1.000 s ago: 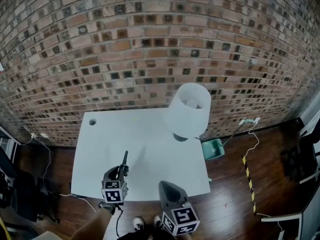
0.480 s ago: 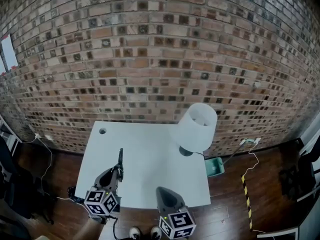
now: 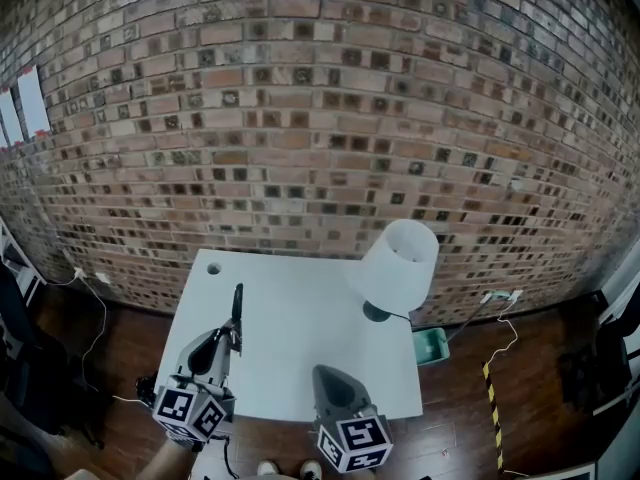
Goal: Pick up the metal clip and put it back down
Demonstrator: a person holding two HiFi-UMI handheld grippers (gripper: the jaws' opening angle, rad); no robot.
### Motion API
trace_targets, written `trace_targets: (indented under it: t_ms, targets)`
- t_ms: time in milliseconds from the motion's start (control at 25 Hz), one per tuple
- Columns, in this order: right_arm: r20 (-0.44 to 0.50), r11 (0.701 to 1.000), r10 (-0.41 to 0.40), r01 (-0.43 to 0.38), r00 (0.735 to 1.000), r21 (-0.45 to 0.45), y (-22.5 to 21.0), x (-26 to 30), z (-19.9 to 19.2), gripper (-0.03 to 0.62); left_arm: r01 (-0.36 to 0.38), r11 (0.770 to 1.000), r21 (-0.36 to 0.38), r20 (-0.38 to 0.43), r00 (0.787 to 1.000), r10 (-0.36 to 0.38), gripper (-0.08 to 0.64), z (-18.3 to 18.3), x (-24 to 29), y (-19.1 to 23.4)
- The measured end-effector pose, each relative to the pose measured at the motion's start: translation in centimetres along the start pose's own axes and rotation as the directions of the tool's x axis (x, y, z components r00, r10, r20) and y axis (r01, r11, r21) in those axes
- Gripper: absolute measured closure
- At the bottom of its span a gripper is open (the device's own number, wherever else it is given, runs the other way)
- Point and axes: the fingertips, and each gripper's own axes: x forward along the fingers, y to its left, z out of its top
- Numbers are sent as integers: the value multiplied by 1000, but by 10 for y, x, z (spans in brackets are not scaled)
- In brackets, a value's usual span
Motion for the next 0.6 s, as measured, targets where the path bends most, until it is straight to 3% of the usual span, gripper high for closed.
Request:
trace_targets:
  t_ms: [600]
  targets:
    - [8, 1000, 0, 0, 1000, -5, 10, -8, 2, 609, 40, 999, 16, 12, 999, -40, 531, 5, -11, -12]
